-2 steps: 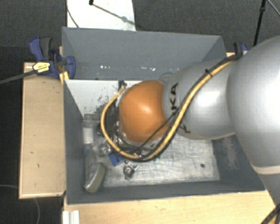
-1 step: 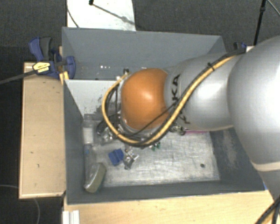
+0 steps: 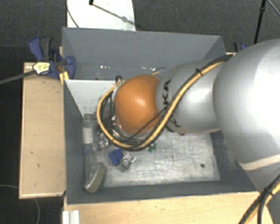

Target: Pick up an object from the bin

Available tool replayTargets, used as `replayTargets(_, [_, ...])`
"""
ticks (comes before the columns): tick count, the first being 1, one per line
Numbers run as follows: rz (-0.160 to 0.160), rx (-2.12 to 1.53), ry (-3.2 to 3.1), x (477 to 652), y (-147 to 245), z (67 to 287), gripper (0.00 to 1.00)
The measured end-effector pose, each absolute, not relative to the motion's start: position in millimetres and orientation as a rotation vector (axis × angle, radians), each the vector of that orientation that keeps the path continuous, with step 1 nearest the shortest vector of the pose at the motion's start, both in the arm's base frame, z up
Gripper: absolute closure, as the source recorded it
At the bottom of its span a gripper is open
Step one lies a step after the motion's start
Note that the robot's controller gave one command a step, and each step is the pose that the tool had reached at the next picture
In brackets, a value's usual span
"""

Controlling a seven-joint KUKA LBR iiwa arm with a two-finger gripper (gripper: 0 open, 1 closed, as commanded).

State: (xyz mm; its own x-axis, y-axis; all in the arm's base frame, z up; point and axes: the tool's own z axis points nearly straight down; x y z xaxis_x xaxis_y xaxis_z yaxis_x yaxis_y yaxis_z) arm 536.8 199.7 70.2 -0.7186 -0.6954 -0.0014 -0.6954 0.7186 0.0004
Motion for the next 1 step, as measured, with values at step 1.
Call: replayTargets(1, [0.001,-1.208,2.9,536.2,168.7,71.2,0.0])
